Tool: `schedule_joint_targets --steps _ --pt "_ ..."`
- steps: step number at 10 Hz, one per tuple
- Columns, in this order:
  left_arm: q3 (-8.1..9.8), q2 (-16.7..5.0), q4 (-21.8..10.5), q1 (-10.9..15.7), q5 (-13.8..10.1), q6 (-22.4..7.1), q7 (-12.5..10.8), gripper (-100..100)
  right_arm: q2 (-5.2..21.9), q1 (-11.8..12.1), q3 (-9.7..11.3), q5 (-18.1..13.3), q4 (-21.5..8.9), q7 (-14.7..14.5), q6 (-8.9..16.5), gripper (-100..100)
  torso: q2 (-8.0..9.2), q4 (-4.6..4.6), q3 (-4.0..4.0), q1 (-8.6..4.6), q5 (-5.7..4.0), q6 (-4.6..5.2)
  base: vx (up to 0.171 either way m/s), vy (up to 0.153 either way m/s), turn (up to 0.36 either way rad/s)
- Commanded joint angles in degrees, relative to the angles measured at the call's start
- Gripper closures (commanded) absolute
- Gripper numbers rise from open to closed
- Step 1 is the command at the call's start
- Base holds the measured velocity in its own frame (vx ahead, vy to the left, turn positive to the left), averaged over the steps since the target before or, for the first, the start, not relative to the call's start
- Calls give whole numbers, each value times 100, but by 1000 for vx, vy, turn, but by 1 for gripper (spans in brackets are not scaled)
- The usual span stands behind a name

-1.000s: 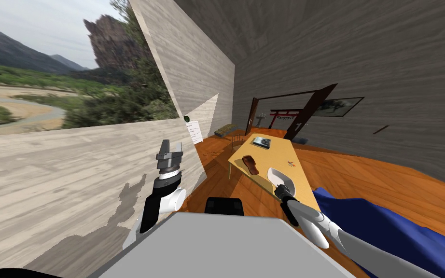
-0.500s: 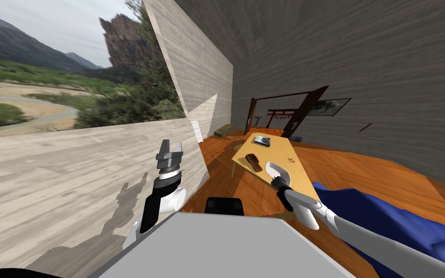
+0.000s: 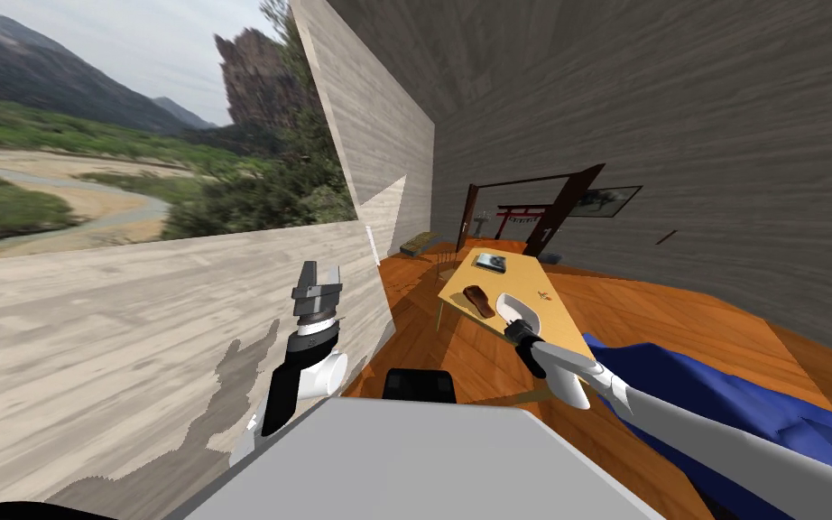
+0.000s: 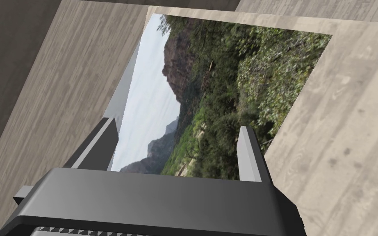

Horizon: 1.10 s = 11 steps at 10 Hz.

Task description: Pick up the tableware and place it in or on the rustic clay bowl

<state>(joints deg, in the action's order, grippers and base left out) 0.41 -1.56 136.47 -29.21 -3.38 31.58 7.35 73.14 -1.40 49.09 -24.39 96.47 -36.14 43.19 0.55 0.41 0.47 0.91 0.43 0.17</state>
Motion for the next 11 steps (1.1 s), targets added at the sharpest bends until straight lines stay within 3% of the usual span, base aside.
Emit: schedule_joint_targets --steps 1,4,11 --pt "0 0 0 0 0 0 0 0 159 -13 -50 103 151 -18 18 100 0 0 0 0 0 0 0 136 -30" --pt "1 -1 0 -1 0 0 0 0 555 65 -31 287 360 -70 -42 100 -37 -6 -20 -20 1 -3 88 71 25" --pt "1 -1 0 -2 0 0 0 0 1224 502 266 360 627 -82 -280 100 -94 -26 -57 -41 -1 -16 161 22 71"
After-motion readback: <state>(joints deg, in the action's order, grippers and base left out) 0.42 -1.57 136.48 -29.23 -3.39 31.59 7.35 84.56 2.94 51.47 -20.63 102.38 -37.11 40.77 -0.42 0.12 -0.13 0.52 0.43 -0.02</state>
